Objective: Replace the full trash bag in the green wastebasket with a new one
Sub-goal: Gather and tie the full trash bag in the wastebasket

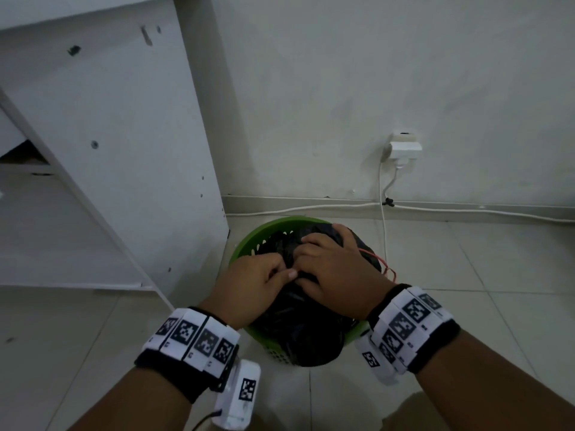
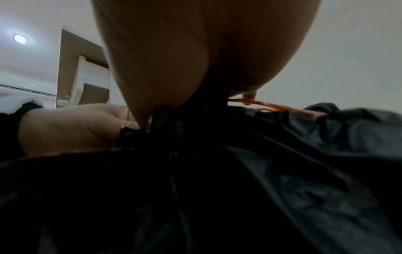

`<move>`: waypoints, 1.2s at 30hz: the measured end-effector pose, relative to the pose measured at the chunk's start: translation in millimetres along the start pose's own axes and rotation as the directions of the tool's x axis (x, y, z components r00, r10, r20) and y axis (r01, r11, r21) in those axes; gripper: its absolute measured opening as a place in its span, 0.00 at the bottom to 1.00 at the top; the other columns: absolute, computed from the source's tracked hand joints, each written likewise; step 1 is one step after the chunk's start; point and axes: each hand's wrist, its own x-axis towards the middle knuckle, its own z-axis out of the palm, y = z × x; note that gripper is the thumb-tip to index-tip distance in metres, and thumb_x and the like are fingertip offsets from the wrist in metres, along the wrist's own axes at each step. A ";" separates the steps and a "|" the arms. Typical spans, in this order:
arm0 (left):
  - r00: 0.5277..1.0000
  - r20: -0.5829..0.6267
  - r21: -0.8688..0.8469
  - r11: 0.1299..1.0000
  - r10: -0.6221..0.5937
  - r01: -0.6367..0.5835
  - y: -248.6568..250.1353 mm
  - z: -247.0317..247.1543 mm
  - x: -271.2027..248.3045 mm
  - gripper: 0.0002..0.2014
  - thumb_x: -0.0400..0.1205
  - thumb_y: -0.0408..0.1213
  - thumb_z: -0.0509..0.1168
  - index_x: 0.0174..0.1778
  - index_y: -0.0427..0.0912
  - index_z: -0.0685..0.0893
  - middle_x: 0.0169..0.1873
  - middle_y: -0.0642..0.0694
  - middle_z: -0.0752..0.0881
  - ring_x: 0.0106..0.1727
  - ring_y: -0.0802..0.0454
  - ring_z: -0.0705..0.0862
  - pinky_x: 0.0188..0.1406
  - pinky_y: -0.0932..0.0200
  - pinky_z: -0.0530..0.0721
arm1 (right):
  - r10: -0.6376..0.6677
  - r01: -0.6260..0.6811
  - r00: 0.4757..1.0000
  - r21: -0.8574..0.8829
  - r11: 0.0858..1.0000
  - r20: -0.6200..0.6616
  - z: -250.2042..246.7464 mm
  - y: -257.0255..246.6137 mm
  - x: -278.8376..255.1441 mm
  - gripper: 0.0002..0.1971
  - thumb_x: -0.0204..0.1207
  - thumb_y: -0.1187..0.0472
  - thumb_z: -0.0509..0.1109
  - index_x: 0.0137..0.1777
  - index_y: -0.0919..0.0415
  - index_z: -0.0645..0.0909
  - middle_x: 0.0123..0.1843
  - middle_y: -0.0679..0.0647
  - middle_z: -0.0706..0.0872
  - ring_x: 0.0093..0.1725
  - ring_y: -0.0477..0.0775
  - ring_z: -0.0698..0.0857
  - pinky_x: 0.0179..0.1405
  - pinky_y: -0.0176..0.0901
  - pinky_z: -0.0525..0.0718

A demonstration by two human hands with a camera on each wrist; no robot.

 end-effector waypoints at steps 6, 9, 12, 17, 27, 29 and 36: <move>0.998 0.021 -0.037 0.998 0.058 -0.057 -7.9 -4.6 -2.8 0.12 0.83 0.46 0.70 0.34 0.47 0.86 0.28 0.53 0.86 0.29 0.61 0.80 0.33 0.56 0.80 | -0.040 0.039 0.999 -0.038 0.998 -0.005 5.1 2.8 -1.7 0.17 0.79 0.43 0.56 0.52 0.45 0.86 0.57 0.40 0.86 0.71 0.53 0.78 0.74 0.78 0.61; 0.997 -0.051 0.013 0.999 0.052 -0.052 -6.1 -0.8 -5.3 0.13 0.82 0.49 0.68 0.33 0.48 0.85 0.28 0.53 0.86 0.30 0.57 0.82 0.32 0.53 0.82 | -0.010 0.011 1.000 0.041 0.999 -0.020 4.8 -0.4 2.6 0.19 0.76 0.42 0.55 0.51 0.44 0.87 0.64 0.43 0.84 0.79 0.56 0.71 0.76 0.79 0.55; 0.994 -0.112 0.095 0.995 0.020 -0.009 -1.2 2.8 -9.2 0.15 0.84 0.50 0.65 0.32 0.50 0.79 0.27 0.52 0.83 0.30 0.55 0.82 0.31 0.51 0.81 | 0.166 -0.123 0.978 0.288 0.950 -0.129 -4.4 3.0 3.0 0.20 0.70 0.36 0.63 0.60 0.38 0.82 0.79 0.47 0.72 0.87 0.55 0.55 0.81 0.72 0.49; 0.983 -0.169 0.084 0.992 -0.075 0.090 -1.5 1.2 -7.9 0.14 0.85 0.46 0.65 0.34 0.46 0.81 0.28 0.52 0.82 0.31 0.55 0.81 0.33 0.52 0.80 | 0.304 -0.227 0.950 0.527 0.819 -0.064 -16.6 31.8 -16.8 0.36 0.68 0.29 0.70 0.74 0.40 0.69 0.69 0.43 0.77 0.70 0.49 0.79 0.72 0.62 0.75; 0.974 -0.187 0.192 0.967 -0.129 0.165 6.3 0.4 -2.6 0.15 0.85 0.50 0.63 0.35 0.48 0.81 0.29 0.53 0.82 0.33 0.52 0.81 0.31 0.55 0.76 | 0.372 -0.381 0.922 0.417 0.825 0.107 -24.3 50.3 -39.1 0.15 0.80 0.49 0.71 0.65 0.47 0.85 0.56 0.45 0.89 0.54 0.44 0.85 0.49 0.31 0.77; 0.976 -0.181 0.245 0.956 -0.122 0.165 10.8 -1.6 -2.1 0.16 0.86 0.49 0.61 0.34 0.47 0.79 0.29 0.52 0.80 0.32 0.53 0.80 0.29 0.56 0.71 | 0.394 -0.405 0.911 0.448 0.797 0.123 -33.6 52.0 -37.8 0.06 0.81 0.51 0.70 0.52 0.45 0.88 0.42 0.41 0.90 0.41 0.40 0.85 0.39 0.31 0.77; 0.966 -0.112 0.200 0.947 -0.231 0.250 20.5 -10.1 11.4 0.21 0.86 0.41 0.59 0.25 0.43 0.69 0.26 0.47 0.76 0.28 0.53 0.77 0.28 0.56 0.71 | 0.399 -0.412 0.906 0.510 0.755 0.141 -46.7 32.2 -29.1 0.06 0.81 0.50 0.68 0.50 0.49 0.84 0.41 0.47 0.86 0.37 0.44 0.82 0.36 0.38 0.75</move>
